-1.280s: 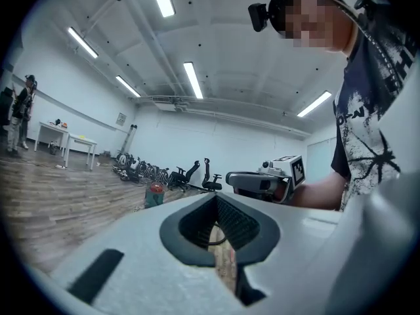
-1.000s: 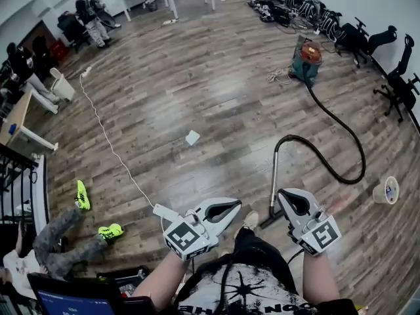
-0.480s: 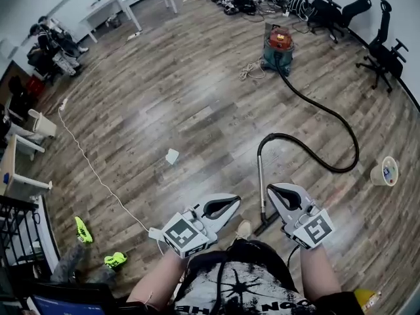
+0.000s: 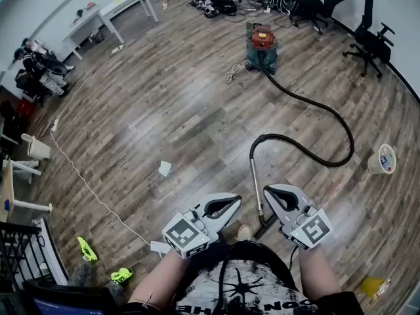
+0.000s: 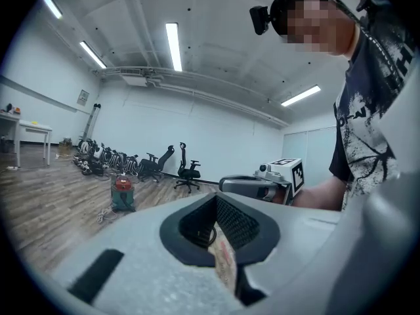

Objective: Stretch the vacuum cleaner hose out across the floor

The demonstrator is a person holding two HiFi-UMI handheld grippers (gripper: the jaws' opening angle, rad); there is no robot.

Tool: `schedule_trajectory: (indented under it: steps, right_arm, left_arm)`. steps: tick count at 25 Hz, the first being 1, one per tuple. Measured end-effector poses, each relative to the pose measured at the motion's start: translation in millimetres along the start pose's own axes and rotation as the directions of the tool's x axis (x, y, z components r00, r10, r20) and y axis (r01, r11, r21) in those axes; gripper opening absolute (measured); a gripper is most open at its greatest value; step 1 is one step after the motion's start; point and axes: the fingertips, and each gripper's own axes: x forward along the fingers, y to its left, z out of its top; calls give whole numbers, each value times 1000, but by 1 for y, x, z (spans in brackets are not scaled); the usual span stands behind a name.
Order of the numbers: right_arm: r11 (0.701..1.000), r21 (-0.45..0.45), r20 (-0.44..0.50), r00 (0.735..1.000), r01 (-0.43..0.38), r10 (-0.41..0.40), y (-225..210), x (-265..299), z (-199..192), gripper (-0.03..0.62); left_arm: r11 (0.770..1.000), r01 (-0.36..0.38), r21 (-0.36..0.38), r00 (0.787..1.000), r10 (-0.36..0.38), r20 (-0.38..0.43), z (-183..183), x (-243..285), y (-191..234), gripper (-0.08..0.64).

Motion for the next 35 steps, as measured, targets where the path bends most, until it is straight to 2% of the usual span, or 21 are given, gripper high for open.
schedule_trajectory:
  steps: [6,10,17,20,22,26,28,31,35]
  right_arm:
    - [993,-1,-21,993,118,-118,-31,-7,-12,9]
    - [975,-15,-60,973,223,-224,-57,-4,-19,9]
    - [904,9,-189,888,428,-418,-103,-2,-51,9]
    - [876,32,-234,856,481,-461,-133,0,-72,9]
    - [869,47,-275,843,493,-463,-146,4,-94,9]
    - [881,65,-394,823,469,-409,-162,13,-162,16]
    - [885,92,-448,813,456,-373,-173,17,-214,66]
    - [877,147,-541,779,457,-316,-181,28,-313,125]
    - [856,196,-651,716,478,-251,-198,46,-460,187]
  left_arm:
    - [993,114,12,993,-114,-10,-2,34,20,0]
    - [981,191,21,982,-190,-22,4,51,45,0]
    - [942,336,17,939,-334,-89,10,81,94,0]
    - [932,363,4,925,-359,-127,3,98,120,0]
    - [928,373,3,918,-369,-145,-3,107,133,0]
    - [932,362,-18,923,-361,-132,-19,124,151,0]
    - [938,346,-28,933,-347,-90,-31,137,164,0]
    - [945,323,-45,942,-326,-74,-72,149,186,0]
    - [949,314,-44,945,-316,-82,-152,170,217,0]
